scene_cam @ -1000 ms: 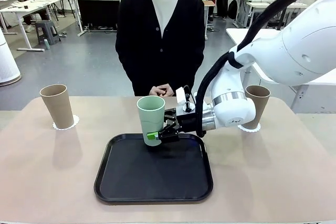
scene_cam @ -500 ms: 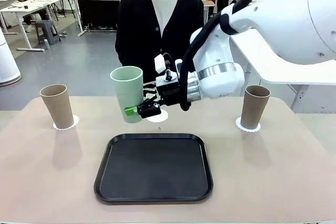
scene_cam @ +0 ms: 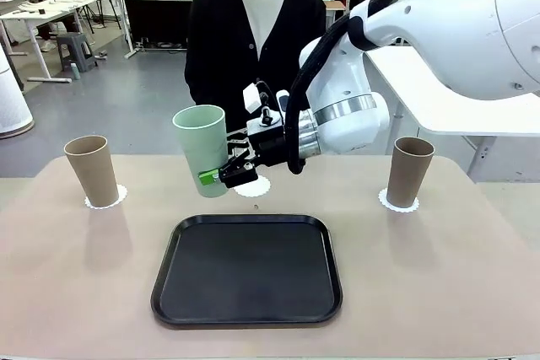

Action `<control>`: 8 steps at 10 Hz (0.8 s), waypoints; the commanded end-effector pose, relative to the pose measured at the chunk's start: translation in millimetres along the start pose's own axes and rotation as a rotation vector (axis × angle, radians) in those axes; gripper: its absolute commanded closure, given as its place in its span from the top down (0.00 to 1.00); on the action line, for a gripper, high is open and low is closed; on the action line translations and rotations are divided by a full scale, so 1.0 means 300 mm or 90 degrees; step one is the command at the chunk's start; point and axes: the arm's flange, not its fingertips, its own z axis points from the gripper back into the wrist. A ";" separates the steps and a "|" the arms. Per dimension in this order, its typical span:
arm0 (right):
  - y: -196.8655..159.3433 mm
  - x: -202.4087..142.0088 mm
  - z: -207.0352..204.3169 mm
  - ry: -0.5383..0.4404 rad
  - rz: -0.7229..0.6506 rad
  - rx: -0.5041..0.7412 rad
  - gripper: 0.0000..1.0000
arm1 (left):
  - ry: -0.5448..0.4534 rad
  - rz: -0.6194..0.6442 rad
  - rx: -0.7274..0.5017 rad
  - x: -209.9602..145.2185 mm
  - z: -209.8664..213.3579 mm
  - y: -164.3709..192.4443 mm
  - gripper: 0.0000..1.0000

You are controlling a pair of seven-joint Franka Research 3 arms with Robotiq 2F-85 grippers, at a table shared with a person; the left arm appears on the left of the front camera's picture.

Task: Place coasters on the table and set cups on them.
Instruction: Take one Reusable plastic cup from the Flat Tray and place it on a coaster set by the human.

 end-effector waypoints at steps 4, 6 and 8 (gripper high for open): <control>-0.177 0.017 0.116 0.054 -0.010 0.113 0.81 | -0.001 -0.001 0.002 0.000 0.004 -0.005 1.00; -0.302 0.042 0.169 0.050 -0.005 0.149 0.81 | -0.001 -0.001 0.002 0.000 0.004 -0.005 1.00; -0.427 0.062 0.208 0.038 -0.016 0.120 0.81 | -0.001 -0.001 0.002 0.000 0.004 -0.005 1.00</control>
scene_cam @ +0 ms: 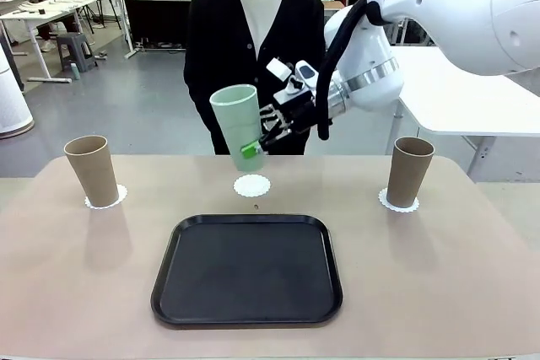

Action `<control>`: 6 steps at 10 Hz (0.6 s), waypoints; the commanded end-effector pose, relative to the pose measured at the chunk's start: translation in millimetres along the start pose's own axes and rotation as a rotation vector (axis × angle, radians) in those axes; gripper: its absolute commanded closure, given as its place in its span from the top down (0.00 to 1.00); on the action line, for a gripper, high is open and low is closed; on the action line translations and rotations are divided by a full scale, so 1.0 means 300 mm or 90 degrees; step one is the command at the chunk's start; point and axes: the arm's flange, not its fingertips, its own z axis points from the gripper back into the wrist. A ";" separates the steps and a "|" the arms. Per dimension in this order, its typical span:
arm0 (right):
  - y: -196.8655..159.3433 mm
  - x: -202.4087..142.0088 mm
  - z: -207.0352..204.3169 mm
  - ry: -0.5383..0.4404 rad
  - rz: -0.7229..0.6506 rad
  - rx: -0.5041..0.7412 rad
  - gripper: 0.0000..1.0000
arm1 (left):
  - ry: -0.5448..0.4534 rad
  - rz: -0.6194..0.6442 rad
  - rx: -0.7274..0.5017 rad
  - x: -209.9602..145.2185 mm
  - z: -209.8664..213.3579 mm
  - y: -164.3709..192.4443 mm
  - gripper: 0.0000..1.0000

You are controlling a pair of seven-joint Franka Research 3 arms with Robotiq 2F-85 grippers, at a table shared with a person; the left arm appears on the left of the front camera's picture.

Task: Place coasters on the table and set cups on them.
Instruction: Take one Reusable plastic cup from the Flat Tray and place it on a coaster set by the human.

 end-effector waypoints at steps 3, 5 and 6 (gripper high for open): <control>-0.209 -0.022 0.047 -0.053 -0.011 -0.043 0.81 | -0.001 -0.001 0.002 0.000 0.004 -0.005 1.00; -0.237 -0.065 0.093 -0.036 0.000 -0.044 0.81 | -0.001 -0.001 0.002 0.000 0.004 -0.005 1.00; -0.232 -0.080 0.102 -0.032 0.000 -0.039 0.81 | -0.001 -0.001 0.002 0.000 0.004 -0.005 1.00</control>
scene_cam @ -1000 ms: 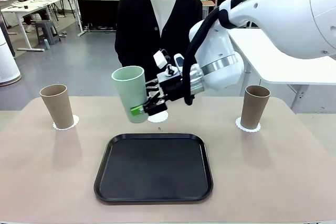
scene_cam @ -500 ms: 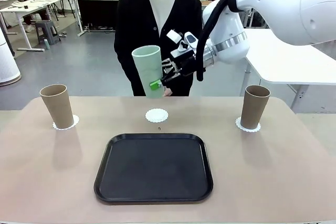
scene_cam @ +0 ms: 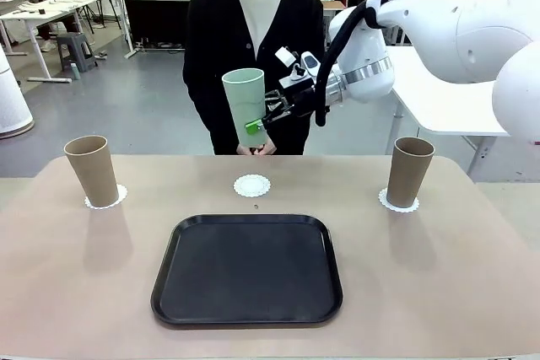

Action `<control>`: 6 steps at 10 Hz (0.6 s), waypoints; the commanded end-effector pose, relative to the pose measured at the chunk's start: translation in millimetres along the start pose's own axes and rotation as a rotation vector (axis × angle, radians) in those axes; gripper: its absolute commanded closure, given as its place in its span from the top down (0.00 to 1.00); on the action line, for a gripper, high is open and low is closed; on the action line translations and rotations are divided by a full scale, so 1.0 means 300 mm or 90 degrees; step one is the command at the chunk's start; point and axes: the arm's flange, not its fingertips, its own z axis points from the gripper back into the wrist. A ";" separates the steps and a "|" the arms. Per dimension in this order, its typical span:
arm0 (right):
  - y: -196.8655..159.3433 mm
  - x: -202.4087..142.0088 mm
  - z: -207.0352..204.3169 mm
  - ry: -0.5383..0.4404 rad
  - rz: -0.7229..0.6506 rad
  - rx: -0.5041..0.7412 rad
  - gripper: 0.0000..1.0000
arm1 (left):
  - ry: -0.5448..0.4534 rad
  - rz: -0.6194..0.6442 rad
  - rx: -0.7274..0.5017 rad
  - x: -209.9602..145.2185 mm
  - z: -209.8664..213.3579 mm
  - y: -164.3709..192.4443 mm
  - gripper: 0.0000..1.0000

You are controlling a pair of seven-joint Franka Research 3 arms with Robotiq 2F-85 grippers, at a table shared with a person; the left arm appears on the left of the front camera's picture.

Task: Place coasters on the table and set cups on them.
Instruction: Take one Reusable plastic cup from the Flat Tray and place it on a coaster set by the human.

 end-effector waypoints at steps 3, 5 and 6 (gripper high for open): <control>-0.003 -0.007 0.008 0.001 -0.001 -0.002 0.81 | -0.001 -0.001 0.002 0.001 0.003 -0.005 1.00; -0.003 -0.007 0.008 0.001 -0.001 -0.002 0.81 | -0.001 -0.001 0.002 0.001 0.003 -0.005 1.00; -0.003 -0.007 0.008 0.001 -0.001 -0.002 0.81 | -0.001 -0.001 0.002 0.001 0.003 -0.005 1.00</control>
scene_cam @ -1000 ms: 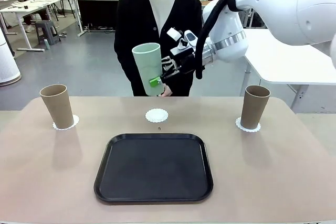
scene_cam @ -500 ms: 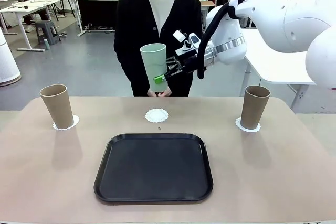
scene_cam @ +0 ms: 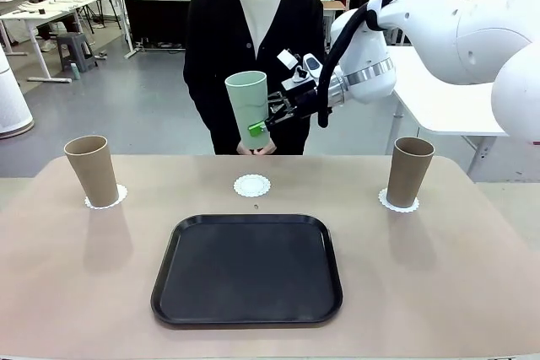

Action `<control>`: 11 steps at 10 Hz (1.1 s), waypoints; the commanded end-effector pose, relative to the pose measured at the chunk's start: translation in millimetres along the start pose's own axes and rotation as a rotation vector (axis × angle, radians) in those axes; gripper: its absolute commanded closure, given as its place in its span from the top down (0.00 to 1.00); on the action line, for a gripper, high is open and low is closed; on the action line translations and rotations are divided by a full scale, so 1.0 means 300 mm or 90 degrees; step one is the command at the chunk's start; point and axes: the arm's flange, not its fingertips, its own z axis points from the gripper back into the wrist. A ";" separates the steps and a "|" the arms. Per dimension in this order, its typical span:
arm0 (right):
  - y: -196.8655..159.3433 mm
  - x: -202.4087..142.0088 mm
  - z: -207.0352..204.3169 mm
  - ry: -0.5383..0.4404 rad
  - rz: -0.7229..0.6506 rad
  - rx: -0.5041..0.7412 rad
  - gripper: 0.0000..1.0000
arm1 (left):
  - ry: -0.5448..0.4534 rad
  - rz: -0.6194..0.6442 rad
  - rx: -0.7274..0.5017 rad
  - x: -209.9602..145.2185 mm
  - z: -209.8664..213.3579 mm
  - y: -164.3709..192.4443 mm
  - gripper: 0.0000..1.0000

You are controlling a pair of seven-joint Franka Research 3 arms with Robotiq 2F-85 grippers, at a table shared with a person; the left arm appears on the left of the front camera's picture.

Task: Place coasters on the table and set cups on them.
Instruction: Take one Reusable plastic cup from the Flat Tray and place it on a coaster set by the human.

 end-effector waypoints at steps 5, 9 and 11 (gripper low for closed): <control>-0.078 -0.156 0.024 -0.033 0.062 0.085 0.81 | -0.001 -0.001 0.002 0.001 0.003 -0.005 1.00; -0.114 -0.262 -0.031 -0.116 0.070 0.131 0.81 | -0.001 -0.001 0.002 0.001 0.003 -0.005 1.00; -0.124 -0.311 -0.066 -0.108 0.052 0.143 0.81 | -0.001 -0.001 0.002 0.001 0.003 -0.005 1.00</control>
